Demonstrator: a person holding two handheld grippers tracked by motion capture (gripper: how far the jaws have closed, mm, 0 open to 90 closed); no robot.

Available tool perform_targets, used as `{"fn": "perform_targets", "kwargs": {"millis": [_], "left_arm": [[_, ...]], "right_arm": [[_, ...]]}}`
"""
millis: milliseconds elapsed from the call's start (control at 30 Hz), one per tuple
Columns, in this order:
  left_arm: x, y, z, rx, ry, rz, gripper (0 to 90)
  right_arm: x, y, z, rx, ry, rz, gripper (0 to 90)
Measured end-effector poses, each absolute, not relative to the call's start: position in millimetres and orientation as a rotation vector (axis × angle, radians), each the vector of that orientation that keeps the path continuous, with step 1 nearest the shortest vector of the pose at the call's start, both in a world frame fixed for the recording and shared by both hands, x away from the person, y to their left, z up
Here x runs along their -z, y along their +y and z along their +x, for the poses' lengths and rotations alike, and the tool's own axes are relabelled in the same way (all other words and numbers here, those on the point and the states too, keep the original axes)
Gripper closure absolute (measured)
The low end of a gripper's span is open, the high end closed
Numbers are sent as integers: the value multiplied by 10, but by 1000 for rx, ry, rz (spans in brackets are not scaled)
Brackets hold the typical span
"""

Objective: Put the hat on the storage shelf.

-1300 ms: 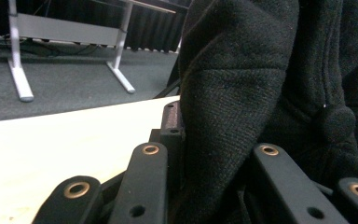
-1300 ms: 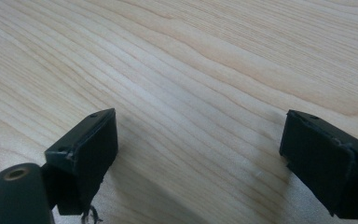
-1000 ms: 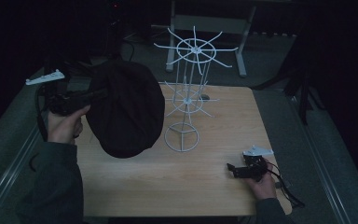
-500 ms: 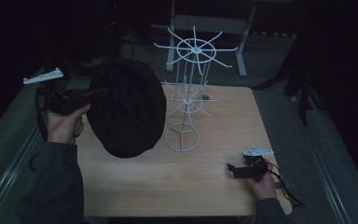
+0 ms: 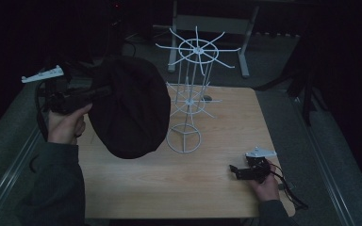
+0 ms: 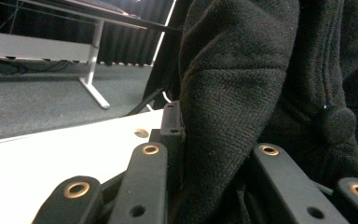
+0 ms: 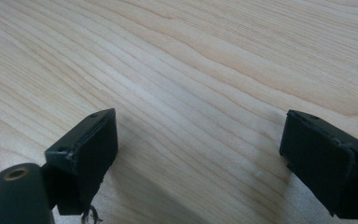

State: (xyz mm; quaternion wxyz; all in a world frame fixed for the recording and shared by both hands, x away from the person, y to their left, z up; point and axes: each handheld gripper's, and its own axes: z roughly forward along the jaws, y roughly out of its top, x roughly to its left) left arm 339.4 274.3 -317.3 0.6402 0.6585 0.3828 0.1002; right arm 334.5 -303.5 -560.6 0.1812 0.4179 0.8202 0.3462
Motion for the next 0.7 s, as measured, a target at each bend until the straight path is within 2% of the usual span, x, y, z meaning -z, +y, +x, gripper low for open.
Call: {"fn": "perform_targets", "kwargs": {"millis": [700], "left_arm": [[3113,2727,3364,-211,843,1473,759]], "right_arm": [[5606,-3035,3345,-978,2316,1180,111]]}}
